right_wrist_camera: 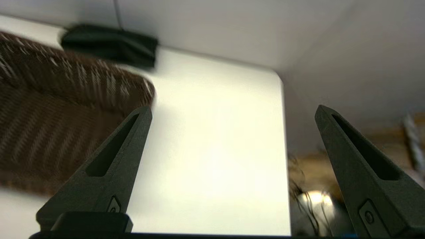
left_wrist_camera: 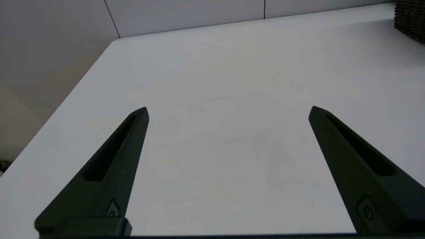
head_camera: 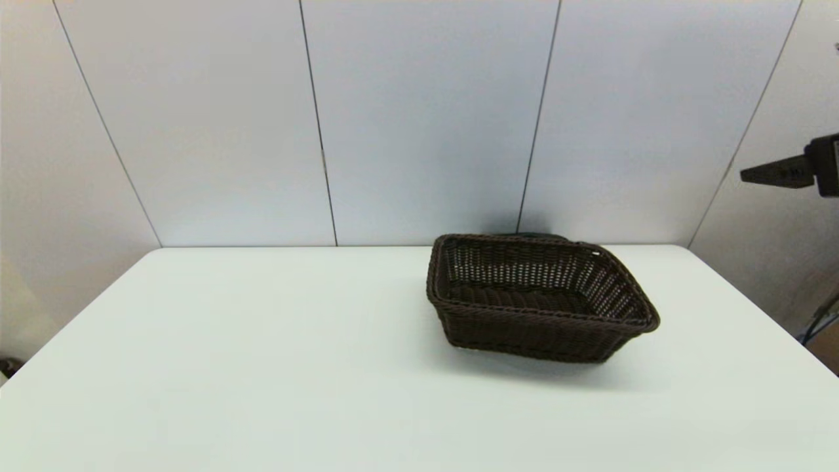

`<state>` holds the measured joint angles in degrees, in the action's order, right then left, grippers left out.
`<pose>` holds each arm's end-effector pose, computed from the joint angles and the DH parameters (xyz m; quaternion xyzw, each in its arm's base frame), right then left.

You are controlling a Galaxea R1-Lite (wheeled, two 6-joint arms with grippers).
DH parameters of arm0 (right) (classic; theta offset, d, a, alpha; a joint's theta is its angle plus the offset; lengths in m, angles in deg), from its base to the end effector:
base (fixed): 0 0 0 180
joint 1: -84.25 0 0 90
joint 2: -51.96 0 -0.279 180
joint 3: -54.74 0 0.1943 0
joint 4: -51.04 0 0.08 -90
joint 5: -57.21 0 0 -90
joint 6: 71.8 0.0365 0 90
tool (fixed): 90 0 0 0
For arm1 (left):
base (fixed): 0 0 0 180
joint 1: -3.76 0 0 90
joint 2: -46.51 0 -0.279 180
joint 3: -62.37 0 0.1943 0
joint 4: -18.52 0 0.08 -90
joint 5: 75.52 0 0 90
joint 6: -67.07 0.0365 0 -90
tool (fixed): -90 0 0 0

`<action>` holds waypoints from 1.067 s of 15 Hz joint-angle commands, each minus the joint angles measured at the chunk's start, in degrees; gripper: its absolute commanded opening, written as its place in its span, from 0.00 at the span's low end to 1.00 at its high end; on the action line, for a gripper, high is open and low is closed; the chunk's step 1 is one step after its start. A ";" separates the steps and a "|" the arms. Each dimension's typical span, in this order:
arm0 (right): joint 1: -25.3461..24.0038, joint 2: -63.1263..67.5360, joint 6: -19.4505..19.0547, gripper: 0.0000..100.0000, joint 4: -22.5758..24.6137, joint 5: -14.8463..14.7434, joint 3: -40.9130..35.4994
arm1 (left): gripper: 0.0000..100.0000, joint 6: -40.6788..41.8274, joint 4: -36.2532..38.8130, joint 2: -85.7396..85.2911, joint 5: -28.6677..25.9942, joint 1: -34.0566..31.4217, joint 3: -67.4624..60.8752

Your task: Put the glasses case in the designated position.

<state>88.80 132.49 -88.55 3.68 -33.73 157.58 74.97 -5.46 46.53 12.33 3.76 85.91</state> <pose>0.2386 -0.0196 0.2996 -0.1353 0.2213 -0.0147 0.9657 0.0156 -0.0014 0.0767 0.0688 0.0027 -0.0190 0.9974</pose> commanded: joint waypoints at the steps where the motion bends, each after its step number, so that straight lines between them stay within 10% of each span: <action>1: -4.55 -18.04 0.23 1.00 0.16 -1.17 -14.15 | 1.00 0.01 -0.02 0.06 -0.05 0.00 0.02; 4: -6.83 -24.54 -0.04 1.00 0.16 1.03 -20.92 | 1.00 0.01 -0.02 0.06 -0.05 0.00 -0.07; 7: -4.99 -31.40 0.31 1.00 0.16 11.49 -29.18 | 1.00 0.01 -0.02 0.06 0.04 0.00 -0.07; 16: -4.20 -52.67 0.31 1.00 0.33 12.36 -51.59 | 1.00 0.10 -0.02 0.06 0.04 0.00 -0.07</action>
<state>84.55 86.43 -88.16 4.04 -21.38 110.58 74.97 -5.46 46.53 12.35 3.76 85.91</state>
